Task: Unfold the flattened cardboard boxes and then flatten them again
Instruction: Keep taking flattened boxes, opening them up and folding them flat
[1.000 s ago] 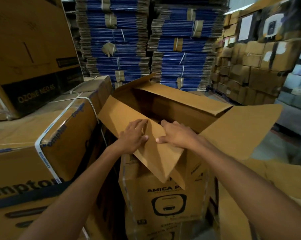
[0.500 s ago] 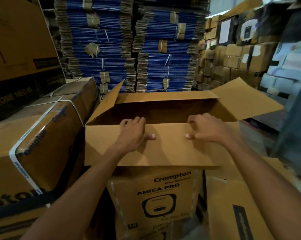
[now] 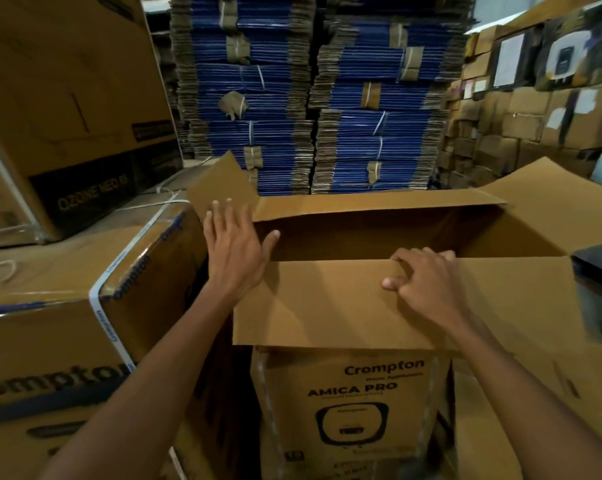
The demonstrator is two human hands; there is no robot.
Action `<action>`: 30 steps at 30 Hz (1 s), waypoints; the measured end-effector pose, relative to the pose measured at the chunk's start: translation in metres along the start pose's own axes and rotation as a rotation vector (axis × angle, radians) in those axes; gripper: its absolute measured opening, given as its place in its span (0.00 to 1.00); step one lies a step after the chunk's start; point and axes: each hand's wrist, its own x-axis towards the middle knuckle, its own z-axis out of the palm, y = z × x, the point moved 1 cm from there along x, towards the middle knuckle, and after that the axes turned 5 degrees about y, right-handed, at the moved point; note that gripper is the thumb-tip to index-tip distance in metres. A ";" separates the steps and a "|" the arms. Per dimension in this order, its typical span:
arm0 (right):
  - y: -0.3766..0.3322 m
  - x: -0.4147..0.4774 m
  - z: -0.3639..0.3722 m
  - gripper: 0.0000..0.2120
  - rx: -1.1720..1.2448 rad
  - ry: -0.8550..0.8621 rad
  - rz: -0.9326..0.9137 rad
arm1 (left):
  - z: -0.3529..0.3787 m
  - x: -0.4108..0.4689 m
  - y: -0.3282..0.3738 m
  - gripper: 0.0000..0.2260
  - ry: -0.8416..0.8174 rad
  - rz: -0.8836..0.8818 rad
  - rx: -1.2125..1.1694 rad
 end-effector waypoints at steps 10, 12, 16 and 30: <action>-0.007 -0.012 -0.011 0.16 0.051 0.026 0.039 | 0.010 0.004 -0.015 0.44 -0.461 -0.324 0.025; -0.012 -0.003 -0.018 0.17 0.058 -0.054 0.111 | 0.008 0.013 -0.008 0.43 -0.489 -0.402 0.001; -0.022 0.029 -0.021 0.19 0.048 -0.216 0.226 | 0.018 0.021 0.009 0.43 -0.500 -0.485 0.033; -0.023 0.154 0.032 0.44 -0.035 -0.073 0.084 | 0.032 -0.001 0.000 0.37 -0.391 -0.445 0.026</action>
